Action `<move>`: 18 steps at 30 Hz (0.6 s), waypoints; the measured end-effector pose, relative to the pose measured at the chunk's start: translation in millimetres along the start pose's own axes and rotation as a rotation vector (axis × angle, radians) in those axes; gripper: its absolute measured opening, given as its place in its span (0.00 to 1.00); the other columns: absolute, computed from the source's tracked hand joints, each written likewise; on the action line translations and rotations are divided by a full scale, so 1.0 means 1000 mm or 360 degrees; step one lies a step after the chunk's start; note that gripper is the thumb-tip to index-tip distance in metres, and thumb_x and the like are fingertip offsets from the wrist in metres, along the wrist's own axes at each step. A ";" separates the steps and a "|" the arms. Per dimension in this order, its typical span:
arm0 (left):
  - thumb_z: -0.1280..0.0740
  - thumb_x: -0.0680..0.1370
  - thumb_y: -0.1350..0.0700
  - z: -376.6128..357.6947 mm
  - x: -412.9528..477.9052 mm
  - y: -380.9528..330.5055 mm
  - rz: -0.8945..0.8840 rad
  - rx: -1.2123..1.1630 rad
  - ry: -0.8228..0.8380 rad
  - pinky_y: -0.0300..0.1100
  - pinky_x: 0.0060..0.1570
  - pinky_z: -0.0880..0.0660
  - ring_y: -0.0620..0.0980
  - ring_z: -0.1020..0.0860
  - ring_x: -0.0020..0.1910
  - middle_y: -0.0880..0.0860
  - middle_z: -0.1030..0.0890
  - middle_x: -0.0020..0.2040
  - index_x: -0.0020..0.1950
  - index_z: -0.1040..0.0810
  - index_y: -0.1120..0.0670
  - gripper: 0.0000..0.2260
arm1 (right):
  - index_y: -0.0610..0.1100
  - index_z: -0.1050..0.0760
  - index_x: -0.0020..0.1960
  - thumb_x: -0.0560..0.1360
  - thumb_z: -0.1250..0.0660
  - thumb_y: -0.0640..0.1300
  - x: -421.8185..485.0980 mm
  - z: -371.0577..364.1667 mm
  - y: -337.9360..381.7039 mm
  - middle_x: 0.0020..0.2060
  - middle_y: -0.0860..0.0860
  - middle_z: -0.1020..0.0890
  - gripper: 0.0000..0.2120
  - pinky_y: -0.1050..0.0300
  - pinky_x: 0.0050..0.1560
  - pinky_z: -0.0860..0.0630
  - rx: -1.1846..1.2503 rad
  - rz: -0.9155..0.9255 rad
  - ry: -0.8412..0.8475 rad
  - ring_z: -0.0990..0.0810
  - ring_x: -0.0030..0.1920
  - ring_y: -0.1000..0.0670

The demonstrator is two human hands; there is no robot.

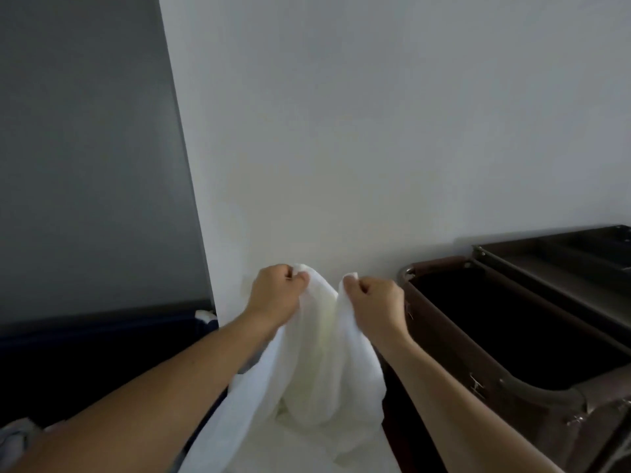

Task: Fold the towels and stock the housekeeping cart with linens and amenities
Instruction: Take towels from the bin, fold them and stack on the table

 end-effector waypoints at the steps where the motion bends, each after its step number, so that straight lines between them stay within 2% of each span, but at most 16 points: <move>1: 0.34 0.79 0.53 -0.009 -0.007 -0.007 -0.0076 0.0089 0.0024 0.48 0.38 0.25 0.57 0.21 0.37 0.58 0.19 0.38 0.41 0.21 0.64 0.15 | 0.42 0.39 0.24 0.79 0.36 0.50 -0.004 -0.007 0.007 0.18 0.50 0.35 0.28 0.57 0.28 0.39 -0.0057 0.0064 0.0018 0.37 0.23 0.53; 3: 0.36 0.81 0.51 -0.021 -0.021 -0.013 -0.0194 0.0152 0.0053 0.46 0.40 0.26 0.53 0.22 0.39 0.55 0.18 0.39 0.41 0.22 0.62 0.16 | 0.45 0.39 0.24 0.80 0.36 0.50 -0.012 -0.019 0.018 0.18 0.51 0.36 0.27 0.56 0.32 0.41 -0.0181 0.0189 0.0077 0.36 0.25 0.53; 8: 0.40 0.83 0.51 -0.033 -0.031 -0.008 -0.0266 0.0093 0.0165 0.41 0.33 0.31 0.48 0.26 0.32 0.52 0.21 0.34 0.41 0.22 0.61 0.17 | 0.49 0.31 0.30 0.82 0.38 0.48 -0.028 -0.026 0.022 0.24 0.55 0.30 0.21 0.57 0.35 0.37 -0.0232 0.0347 0.0127 0.30 0.29 0.50; 10: 0.41 0.83 0.53 -0.035 -0.029 -0.006 -0.0278 0.0121 0.0194 0.34 0.30 0.35 0.43 0.29 0.30 0.46 0.25 0.31 0.37 0.24 0.55 0.17 | 0.45 0.23 0.36 0.82 0.38 0.46 -0.036 -0.027 0.029 0.29 0.50 0.22 0.17 0.55 0.36 0.34 -0.0253 0.0463 0.0132 0.25 0.32 0.48; 12: 0.42 0.84 0.54 -0.037 -0.028 -0.006 -0.0303 0.0184 0.0211 0.33 0.30 0.38 0.41 0.30 0.30 0.43 0.28 0.30 0.34 0.29 0.49 0.18 | 0.42 0.18 0.43 0.82 0.39 0.45 -0.041 -0.028 0.033 0.35 0.47 0.18 0.15 0.55 0.38 0.30 -0.0275 0.0515 0.0126 0.23 0.35 0.47; 16: 0.44 0.84 0.53 -0.043 -0.032 0.002 -0.0241 0.0114 0.0320 0.33 0.31 0.37 0.41 0.30 0.30 0.43 0.27 0.29 0.34 0.29 0.51 0.18 | 0.42 0.18 0.47 0.82 0.40 0.47 -0.044 -0.029 0.026 0.35 0.48 0.21 0.14 0.56 0.38 0.33 -0.0311 0.0467 0.0120 0.24 0.36 0.47; 18: 0.44 0.84 0.52 -0.046 -0.037 0.007 -0.0134 -0.0053 0.0424 0.38 0.37 0.31 0.43 0.28 0.33 0.42 0.25 0.31 0.38 0.25 0.56 0.18 | 0.42 0.19 0.45 0.83 0.41 0.49 -0.046 -0.033 0.021 0.34 0.52 0.26 0.16 0.58 0.37 0.35 -0.0321 0.0422 0.0197 0.26 0.35 0.49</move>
Point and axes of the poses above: each hand's wrist, its own x-axis towards the middle knuckle, its own z-axis out of the back of the hand, y = z × x, the point moved 9 cm from there along x, towards the middle knuckle
